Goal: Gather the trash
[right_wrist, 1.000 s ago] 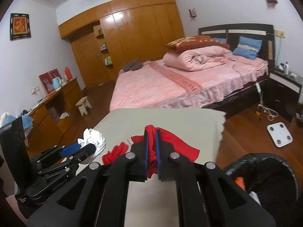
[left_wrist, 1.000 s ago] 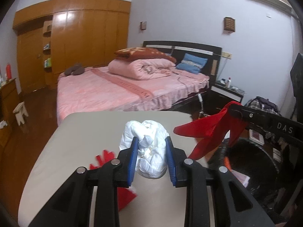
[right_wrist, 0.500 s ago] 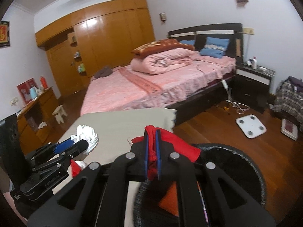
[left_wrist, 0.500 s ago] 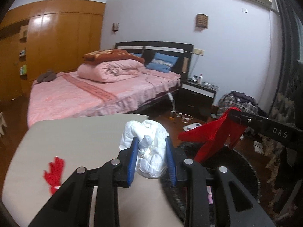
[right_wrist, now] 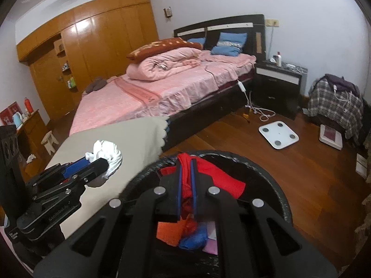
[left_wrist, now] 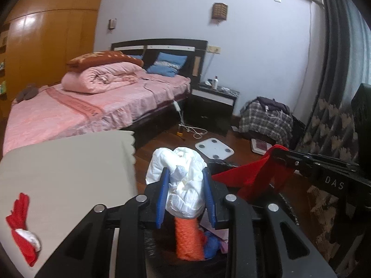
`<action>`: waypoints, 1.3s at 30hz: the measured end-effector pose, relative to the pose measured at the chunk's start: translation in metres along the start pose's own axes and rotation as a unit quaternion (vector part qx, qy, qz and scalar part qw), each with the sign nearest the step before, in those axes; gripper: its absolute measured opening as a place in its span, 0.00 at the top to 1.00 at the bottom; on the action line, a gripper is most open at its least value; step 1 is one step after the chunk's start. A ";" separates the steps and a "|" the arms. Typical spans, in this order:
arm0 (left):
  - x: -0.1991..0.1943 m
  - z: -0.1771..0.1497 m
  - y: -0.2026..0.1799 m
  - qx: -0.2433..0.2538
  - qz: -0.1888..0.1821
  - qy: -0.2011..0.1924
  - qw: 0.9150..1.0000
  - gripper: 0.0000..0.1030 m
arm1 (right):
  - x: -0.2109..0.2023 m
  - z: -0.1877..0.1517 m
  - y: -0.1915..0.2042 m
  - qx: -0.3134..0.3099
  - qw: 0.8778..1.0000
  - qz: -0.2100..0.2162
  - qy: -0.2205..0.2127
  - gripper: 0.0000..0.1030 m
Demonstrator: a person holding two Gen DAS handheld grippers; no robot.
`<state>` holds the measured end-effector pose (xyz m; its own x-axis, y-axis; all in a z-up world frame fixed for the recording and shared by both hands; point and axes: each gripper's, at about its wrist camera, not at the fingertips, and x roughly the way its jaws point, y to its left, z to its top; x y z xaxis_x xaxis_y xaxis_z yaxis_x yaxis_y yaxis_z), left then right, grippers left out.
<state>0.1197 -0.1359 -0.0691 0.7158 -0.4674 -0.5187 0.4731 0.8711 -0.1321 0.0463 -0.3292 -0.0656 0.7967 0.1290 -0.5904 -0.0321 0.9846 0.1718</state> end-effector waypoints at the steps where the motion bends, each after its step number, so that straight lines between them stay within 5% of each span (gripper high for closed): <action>1: 0.003 -0.001 -0.004 0.002 -0.004 0.002 1.000 0.72 | 0.001 0.000 -0.002 0.002 1.000 -0.002 0.002 0.94; 6: 0.023 -0.004 -0.020 0.005 -0.026 0.019 0.999 0.69 | 0.007 -0.010 -0.018 0.010 1.000 -0.018 0.012 0.91; 9: 0.028 -0.005 -0.020 -0.003 -0.047 0.024 0.999 0.55 | 0.008 -0.013 -0.024 0.013 0.999 -0.026 0.019 0.85; 12: 0.027 -0.007 -0.020 -0.002 -0.053 0.023 0.998 0.42 | 0.006 -0.017 -0.030 0.020 0.999 -0.042 0.014 0.50; 19: 0.005 -0.007 -0.003 0.000 -0.013 0.004 1.000 0.28 | -0.008 -0.017 -0.024 0.018 0.997 -0.067 -0.020 0.09; 26: -0.041 -0.013 0.037 -0.005 0.061 -0.024 0.998 0.13 | -0.009 -0.011 0.018 -0.007 0.998 -0.042 -0.035 0.05; 39: -0.107 -0.055 0.142 -0.055 0.203 -0.016 0.977 0.12 | 0.038 -0.017 0.136 -0.052 0.998 0.044 -0.007 0.05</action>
<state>0.0826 0.0459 -0.0786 0.8501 -0.0828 -0.5201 0.0897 0.9959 -0.0119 0.0618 -0.1883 -0.0785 0.7969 0.2141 -0.5649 -0.1637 0.9766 0.1394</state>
